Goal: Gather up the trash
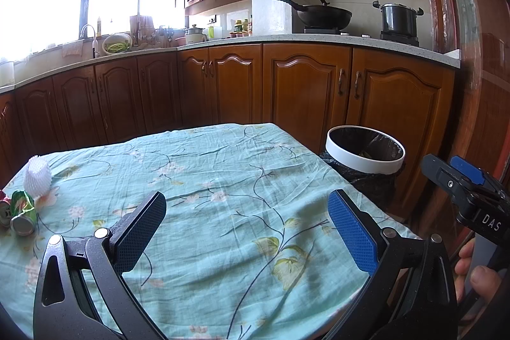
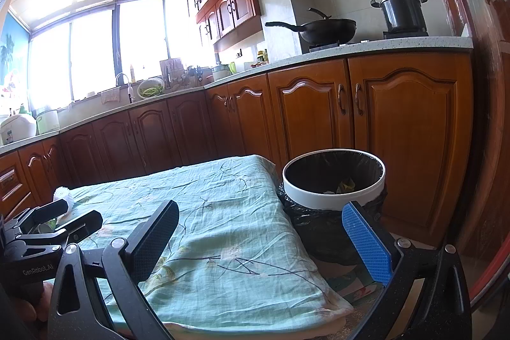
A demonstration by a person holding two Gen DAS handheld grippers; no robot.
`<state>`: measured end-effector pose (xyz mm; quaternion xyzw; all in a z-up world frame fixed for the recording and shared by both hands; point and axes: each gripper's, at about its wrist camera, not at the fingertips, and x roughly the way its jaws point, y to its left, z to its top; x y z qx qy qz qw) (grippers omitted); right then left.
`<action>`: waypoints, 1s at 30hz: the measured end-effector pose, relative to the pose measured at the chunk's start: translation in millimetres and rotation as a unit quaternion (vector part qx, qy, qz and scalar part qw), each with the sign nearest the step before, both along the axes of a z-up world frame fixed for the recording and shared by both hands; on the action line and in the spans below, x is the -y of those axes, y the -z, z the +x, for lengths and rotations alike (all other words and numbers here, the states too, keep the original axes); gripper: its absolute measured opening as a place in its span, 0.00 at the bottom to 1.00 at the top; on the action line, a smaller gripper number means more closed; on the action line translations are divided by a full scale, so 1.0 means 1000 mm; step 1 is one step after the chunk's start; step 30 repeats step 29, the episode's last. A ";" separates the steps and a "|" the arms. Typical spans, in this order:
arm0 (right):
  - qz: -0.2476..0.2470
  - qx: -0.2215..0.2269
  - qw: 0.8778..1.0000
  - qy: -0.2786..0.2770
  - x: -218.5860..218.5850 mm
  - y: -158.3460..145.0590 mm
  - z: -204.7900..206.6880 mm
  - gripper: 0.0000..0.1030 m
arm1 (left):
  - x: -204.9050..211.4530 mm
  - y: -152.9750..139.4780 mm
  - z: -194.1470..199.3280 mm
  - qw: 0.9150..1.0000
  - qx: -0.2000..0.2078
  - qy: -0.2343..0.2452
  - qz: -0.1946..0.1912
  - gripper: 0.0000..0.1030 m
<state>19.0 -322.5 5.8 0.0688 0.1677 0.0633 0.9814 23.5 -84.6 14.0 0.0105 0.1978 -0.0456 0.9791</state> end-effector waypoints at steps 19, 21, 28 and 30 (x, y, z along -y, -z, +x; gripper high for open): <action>0.001 -0.004 1.000 -0.002 -0.001 0.001 0.003 1.00 | -0.001 0.001 0.003 1.000 -0.002 0.004 -0.001 1.00; 0.001 -0.006 1.000 -0.004 -0.001 0.002 0.006 1.00 | -0.001 0.001 0.005 1.000 -0.002 0.006 -0.003 1.00; 0.005 -0.014 1.000 -0.006 0.000 0.005 0.016 1.00 | -0.003 0.003 0.009 1.000 -0.009 0.010 -0.007 1.00; 0.006 -0.016 1.000 -0.006 0.000 0.005 0.017 1.00 | -0.003 0.004 0.011 1.000 -0.011 0.010 -0.007 1.00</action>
